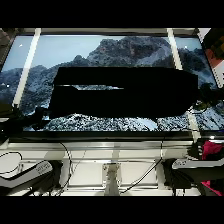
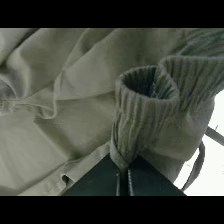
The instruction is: Fold the clothes and pants, and hang the long-sleeved shirts on hangers.
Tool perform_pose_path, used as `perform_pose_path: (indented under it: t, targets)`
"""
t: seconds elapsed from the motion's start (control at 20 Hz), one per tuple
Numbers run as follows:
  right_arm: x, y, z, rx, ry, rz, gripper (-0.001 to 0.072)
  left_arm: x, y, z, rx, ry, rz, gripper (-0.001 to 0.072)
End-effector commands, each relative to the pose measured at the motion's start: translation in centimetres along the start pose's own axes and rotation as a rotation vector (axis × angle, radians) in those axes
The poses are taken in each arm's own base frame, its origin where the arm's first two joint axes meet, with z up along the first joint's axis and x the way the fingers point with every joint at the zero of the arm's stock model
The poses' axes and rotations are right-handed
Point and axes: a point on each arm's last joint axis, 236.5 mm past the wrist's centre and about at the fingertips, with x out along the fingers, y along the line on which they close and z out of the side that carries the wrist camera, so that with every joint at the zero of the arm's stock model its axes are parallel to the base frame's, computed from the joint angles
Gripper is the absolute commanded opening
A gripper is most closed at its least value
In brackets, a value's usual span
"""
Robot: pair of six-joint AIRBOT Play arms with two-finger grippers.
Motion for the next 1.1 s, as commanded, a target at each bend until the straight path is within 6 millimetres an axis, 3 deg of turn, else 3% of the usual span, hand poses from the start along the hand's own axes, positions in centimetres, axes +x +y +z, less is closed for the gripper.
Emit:
perform_pose_path:
  t: [0.0,0.05,0.2,0.25,0.3,0.4,0.55,0.65,0.85,0.95,1.05]
  targets:
    - [0.0,0.6,0.2,0.002,-0.008,0.022,0.0018,1.8,-0.2,0.6,-0.039,-0.019,-0.007,0.0548]
    - [0.0,0.6,0.2,0.002,-0.008,0.022,0.0018,2.0,-0.2,0.6,-0.032,-0.021,-0.001,0.048]
    - [0.0,0.5,0.3,0.002,-0.014,0.02,0.0018,2.0,-0.3,0.9,-0.024,-0.035,-0.001,0.0179]
    - [0.0,0.5,0.3,0.002,-0.014,0.02,0.0019,2.0,-0.3,0.9,-0.022,-0.036,-0.001,0.0031]
    - [0.0,0.5,0.4,0.002,-0.015,0.02,0.0018,2.1,-0.4,0.9,-0.016,-0.036,-0.004,0.0005]
    - [0.0,0.5,0.4,0.002,-0.015,0.02,0.0018,1.9,-1.4,1.5,-0.009,-0.057,-0.041,0.0005]
    - [-0.7,-0.2,-0.2,0.014,-0.001,0.013,0.0018,-0.2,-5.2,2.4,0.083,-0.077,-0.129,0.0003]
    - [-2.6,-2.0,-1.1,0.034,0.008,-0.023,0.0018,-3.4,-7.5,2.0,0.223,-0.083,-0.137,0.0002]
    - [-7.3,-5.1,-3.8,0.128,-0.051,-0.054,0.0018,-11.6,-7.9,2.3,0.409,-0.276,-0.016,0.0003]
    - [-8.2,-6.1,-6.4,0.185,-0.064,-0.064,0.0018,-14.7,-8.5,1.0,0.477,-0.336,0.014,0.0003]
    - [-8.1,-5.8,-9.2,0.21,-0.063,-0.067,0.0018,-16.5,-9.7,0.0,0.552,-0.398,0.028,0.0003]
